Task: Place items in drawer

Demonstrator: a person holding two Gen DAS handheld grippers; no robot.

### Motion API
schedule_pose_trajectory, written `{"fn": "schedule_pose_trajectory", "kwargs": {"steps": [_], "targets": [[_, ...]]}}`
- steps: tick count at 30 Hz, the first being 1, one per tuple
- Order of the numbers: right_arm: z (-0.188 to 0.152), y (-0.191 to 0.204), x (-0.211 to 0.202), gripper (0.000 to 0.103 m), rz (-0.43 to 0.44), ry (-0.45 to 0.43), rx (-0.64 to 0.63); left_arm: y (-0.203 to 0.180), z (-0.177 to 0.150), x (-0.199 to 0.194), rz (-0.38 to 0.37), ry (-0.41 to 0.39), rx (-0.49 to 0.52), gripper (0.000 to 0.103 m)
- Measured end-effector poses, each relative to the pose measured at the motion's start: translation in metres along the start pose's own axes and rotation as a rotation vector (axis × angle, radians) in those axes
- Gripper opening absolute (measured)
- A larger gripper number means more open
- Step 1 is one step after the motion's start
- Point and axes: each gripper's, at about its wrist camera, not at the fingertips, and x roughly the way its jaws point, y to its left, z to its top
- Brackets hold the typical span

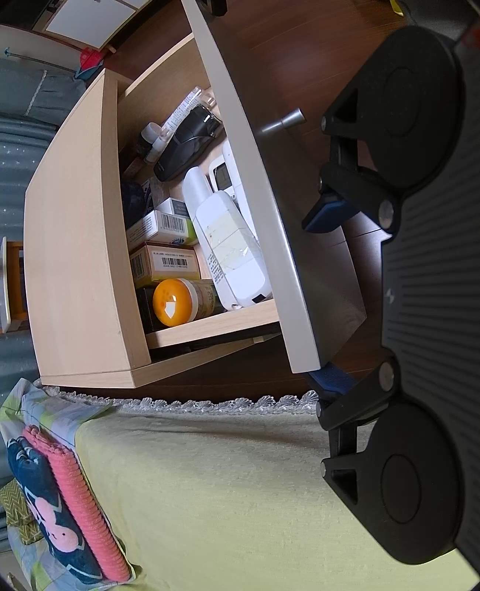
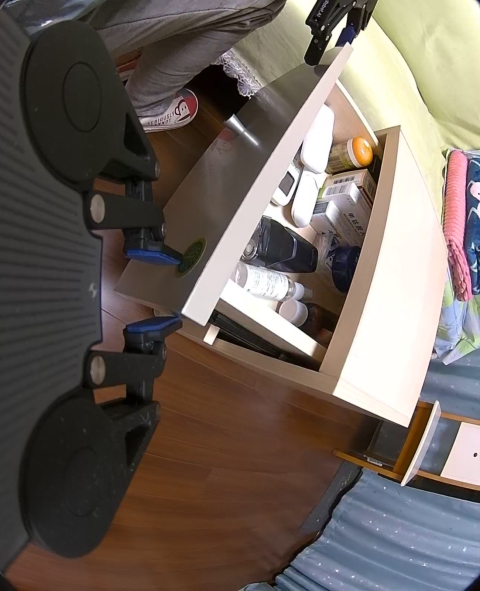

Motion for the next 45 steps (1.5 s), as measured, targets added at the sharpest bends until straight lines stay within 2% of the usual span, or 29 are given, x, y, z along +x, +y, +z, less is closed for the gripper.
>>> {"fn": "schedule_pose_trajectory", "kwargs": {"steps": [45], "targets": [[-0.0008, 0.0029, 0.0043, 0.028, -0.02, -0.009, 0.006, -0.003, -0.0039, -0.0002, 0.01, -0.022, -0.012, 0.075]]}}
